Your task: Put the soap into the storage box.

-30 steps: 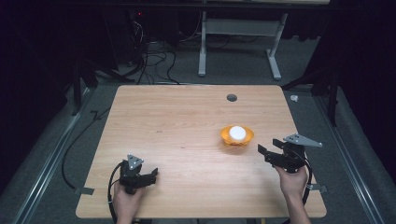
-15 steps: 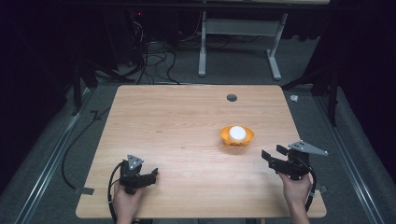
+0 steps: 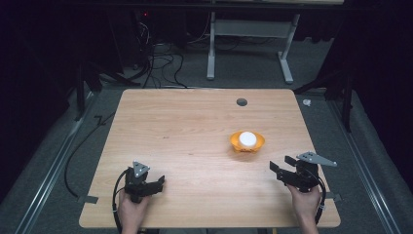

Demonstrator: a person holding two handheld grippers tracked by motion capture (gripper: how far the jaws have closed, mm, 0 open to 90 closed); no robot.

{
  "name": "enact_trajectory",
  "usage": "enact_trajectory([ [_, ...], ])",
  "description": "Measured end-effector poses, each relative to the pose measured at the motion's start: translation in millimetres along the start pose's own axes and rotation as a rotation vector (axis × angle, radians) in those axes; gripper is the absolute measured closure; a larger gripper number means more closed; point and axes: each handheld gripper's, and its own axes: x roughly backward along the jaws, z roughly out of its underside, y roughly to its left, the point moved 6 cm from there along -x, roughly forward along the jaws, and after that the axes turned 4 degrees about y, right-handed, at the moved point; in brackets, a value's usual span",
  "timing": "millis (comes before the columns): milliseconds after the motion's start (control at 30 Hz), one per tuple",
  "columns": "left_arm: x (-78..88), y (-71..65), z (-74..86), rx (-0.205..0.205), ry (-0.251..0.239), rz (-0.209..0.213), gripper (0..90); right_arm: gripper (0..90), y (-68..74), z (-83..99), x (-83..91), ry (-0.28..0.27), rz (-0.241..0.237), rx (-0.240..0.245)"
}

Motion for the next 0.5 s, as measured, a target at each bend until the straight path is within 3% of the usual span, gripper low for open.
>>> enact_trajectory([
  [500,0.0,0.1,0.0,0.001,-0.001,-0.001,16.5,30.7,4.8,16.3,-7.9,0.025,-0.017,-0.012],
])
